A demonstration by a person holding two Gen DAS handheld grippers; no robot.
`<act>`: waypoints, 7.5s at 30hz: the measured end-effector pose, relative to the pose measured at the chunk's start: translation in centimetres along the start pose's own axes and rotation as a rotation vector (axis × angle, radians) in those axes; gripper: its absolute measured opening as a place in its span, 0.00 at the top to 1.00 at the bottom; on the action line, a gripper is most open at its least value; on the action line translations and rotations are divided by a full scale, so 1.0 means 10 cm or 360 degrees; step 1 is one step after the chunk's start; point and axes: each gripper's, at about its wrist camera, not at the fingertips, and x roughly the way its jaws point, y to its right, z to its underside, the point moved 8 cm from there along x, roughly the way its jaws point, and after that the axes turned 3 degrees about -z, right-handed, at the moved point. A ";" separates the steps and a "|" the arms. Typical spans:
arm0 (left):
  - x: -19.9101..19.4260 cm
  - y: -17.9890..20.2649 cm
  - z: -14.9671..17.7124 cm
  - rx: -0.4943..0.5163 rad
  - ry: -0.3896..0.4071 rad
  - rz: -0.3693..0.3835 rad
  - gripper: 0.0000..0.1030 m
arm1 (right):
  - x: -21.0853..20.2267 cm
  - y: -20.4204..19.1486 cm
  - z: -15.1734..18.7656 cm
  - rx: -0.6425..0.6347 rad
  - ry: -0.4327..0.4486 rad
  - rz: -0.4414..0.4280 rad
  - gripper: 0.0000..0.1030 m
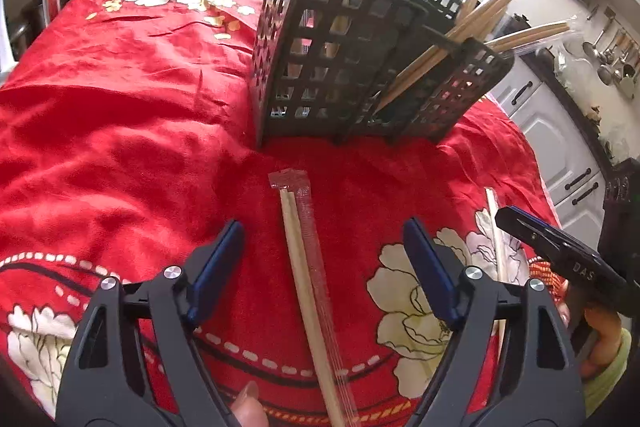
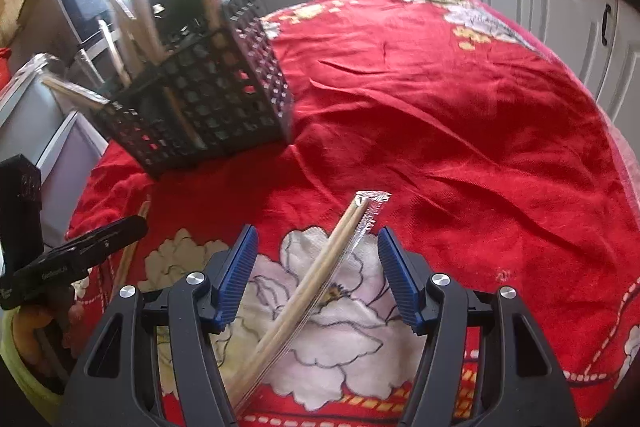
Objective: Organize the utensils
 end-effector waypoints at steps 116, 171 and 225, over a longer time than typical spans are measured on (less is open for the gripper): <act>-1.32 1.01 -2.06 0.0364 0.0846 0.0092 0.98 | -1.20 -1.34 -2.16 -0.0555 0.0986 -0.0222 0.95; -1.21 0.70 -1.40 0.0287 0.0623 -0.0001 0.52 | -0.95 -0.95 -1.43 -0.0402 0.0665 -0.0141 0.70; -1.02 0.07 0.01 0.0136 0.0675 -0.0237 0.10 | -0.80 -0.85 0.08 -0.0524 0.0714 -0.0037 0.06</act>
